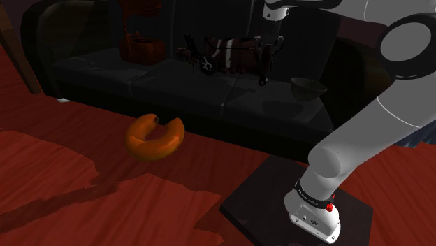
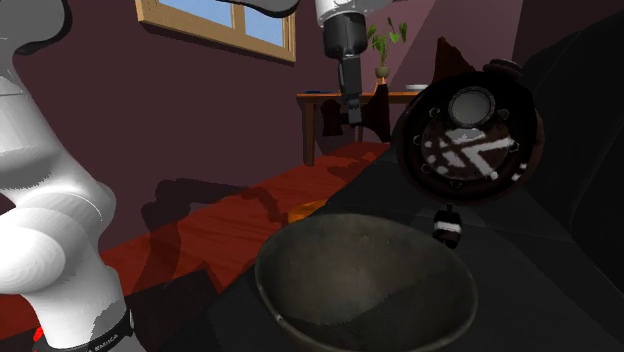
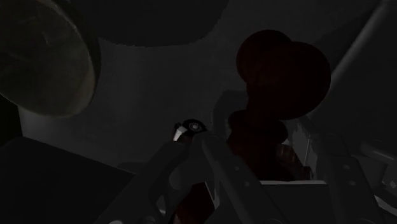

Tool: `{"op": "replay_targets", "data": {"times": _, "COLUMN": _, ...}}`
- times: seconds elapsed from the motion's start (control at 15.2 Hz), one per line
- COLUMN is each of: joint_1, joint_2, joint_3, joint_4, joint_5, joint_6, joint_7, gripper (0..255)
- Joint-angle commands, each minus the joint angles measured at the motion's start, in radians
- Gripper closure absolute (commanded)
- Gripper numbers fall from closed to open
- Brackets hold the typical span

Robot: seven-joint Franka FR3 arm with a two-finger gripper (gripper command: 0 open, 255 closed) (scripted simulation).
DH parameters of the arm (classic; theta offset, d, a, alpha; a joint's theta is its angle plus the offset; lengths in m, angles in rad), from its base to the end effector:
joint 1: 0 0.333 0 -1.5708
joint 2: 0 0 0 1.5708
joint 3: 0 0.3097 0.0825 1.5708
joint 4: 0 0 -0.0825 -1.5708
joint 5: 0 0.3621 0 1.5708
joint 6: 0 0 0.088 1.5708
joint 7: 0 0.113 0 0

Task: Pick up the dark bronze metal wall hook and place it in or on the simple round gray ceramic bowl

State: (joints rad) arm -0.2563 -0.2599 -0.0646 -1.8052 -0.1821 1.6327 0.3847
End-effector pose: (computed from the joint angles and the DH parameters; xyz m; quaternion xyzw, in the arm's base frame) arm 0.4269 -0.1667 0.6415 0.9351 -0.3418 0.0460 0.0812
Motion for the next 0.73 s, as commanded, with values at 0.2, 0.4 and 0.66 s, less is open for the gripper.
{"op": "replay_targets", "data": {"times": 0.2, "joint_1": -0.025, "joint_2": -0.044, "joint_3": -0.043, "joint_4": -0.025, "joint_5": -0.009, "joint_6": -0.007, "joint_7": -0.068, "gripper": 255}}
{"op": "replay_targets", "data": {"times": 0.4, "joint_1": -0.049, "joint_2": -0.084, "joint_3": -0.087, "joint_4": -0.061, "joint_5": -0.022, "joint_6": 0.001, "joint_7": -0.134, "gripper": 255}}
{"op": "replay_targets", "data": {"times": 0.66, "joint_1": -0.081, "joint_2": -0.124, "joint_3": -0.15, "joint_4": -0.091, "joint_5": -0.04, "joint_6": 0.009, "joint_7": -0.224, "gripper": 255}}
